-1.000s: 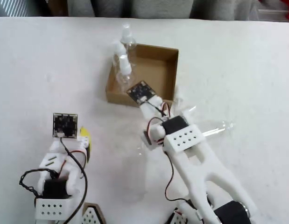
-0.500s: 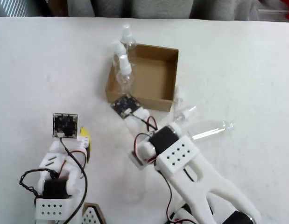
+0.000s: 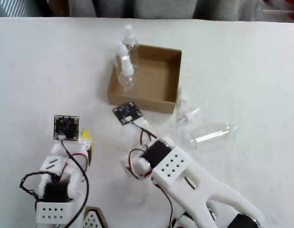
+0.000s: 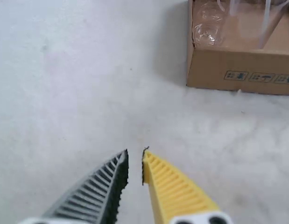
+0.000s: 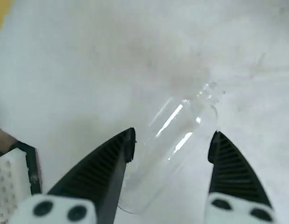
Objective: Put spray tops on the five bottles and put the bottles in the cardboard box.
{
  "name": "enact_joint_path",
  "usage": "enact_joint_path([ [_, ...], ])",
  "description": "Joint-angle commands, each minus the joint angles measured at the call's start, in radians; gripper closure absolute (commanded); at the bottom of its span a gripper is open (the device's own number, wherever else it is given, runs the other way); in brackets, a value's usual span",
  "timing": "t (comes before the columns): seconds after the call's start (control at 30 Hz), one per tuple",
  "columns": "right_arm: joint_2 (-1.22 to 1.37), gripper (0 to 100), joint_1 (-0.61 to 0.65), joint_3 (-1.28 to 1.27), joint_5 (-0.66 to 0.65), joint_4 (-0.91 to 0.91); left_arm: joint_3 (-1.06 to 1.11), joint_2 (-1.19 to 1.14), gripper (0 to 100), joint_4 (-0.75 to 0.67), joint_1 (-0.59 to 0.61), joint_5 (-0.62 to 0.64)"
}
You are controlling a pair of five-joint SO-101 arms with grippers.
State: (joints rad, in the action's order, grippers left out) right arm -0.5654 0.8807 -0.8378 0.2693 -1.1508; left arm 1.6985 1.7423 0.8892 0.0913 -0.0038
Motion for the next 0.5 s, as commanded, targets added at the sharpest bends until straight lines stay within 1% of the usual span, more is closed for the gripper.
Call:
enact_joint_path([
  [0.0,-0.027,76.5,0.018,-0.003,0.074,0.053,-0.002,0.007,92,0.002,0.01,-0.014],
  [0.13,0.001,76.5,0.018,-0.002,0.092,0.058,-0.002,0.007,92,0.0,0.01,-0.014],
  [0.27,0.111,76.5,0.018,0.023,0.095,0.062,-0.002,0.007,92,-0.003,0.01,-0.014],
  [0.4,0.229,76.5,0.018,0.072,0.187,0.061,-0.002,0.007,92,-0.003,0.008,-0.014],
  [0.47,0.272,76.5,0.018,0.086,0.206,0.062,-0.002,0.007,92,-0.003,0.008,-0.014],
])
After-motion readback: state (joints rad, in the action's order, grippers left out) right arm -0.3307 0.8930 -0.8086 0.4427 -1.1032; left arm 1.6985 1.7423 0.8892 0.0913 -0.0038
